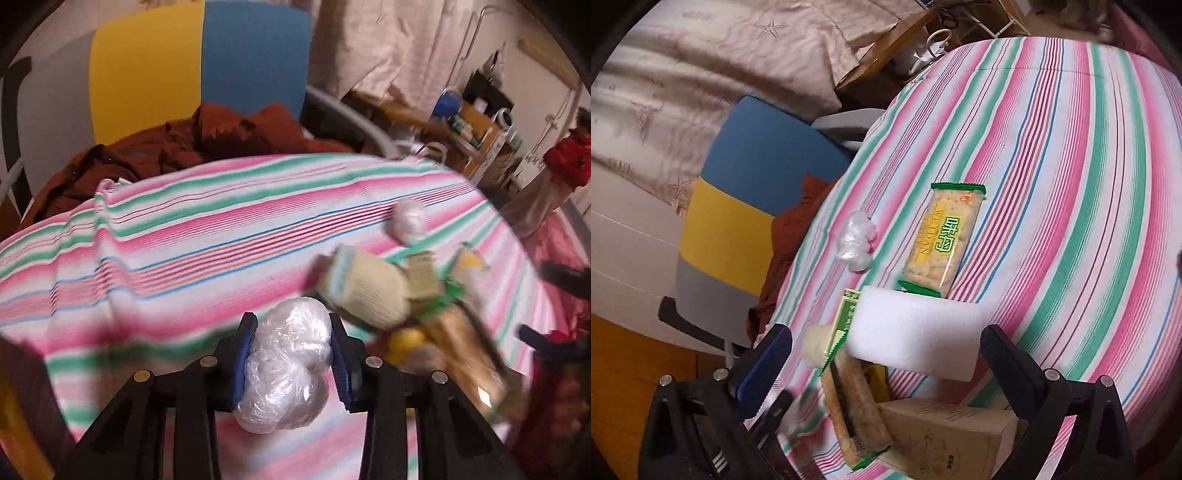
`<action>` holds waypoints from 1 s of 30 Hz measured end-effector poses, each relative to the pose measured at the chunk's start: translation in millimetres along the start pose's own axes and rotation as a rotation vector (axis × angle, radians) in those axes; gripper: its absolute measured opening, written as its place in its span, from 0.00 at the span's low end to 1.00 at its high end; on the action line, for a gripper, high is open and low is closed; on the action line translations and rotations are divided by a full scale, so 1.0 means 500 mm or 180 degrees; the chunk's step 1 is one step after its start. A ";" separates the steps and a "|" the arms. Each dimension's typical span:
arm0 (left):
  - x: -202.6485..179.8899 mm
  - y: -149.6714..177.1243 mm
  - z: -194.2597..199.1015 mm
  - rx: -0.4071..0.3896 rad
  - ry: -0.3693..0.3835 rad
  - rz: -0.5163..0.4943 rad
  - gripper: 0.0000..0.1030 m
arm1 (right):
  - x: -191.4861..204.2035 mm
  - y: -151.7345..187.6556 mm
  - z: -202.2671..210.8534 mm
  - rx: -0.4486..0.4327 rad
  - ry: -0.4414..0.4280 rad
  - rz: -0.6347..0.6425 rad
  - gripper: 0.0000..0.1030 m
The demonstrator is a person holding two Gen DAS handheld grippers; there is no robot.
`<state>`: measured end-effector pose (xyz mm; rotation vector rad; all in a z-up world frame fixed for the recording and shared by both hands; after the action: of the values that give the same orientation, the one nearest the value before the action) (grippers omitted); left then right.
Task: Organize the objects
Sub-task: 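Grasp the green-topped cracker packet with the right tool while the left tool holds the bag ball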
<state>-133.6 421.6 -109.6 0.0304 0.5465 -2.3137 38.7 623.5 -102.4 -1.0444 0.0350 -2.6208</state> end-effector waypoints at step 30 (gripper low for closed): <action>0.122 0.347 0.251 -0.0433 0.0276 0.0468 0.37 | 0.151 0.160 -0.120 0.0482 0.1356 0.2302 0.43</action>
<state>-42.5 221.8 -71.9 0.1029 0.7206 -2.1355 -30.6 518.9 -106.9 -0.3090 0.2549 -2.0768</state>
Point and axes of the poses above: each gripper's, at about its wrist camera, not at the fingertips, and z roughly against the way its jaws point, x to its left, y to its underside, the point moved 7 cm from there along -z, roughly the way its jaws point, and after that the axes turned 13 degrees about x, right-handed, at the moved point
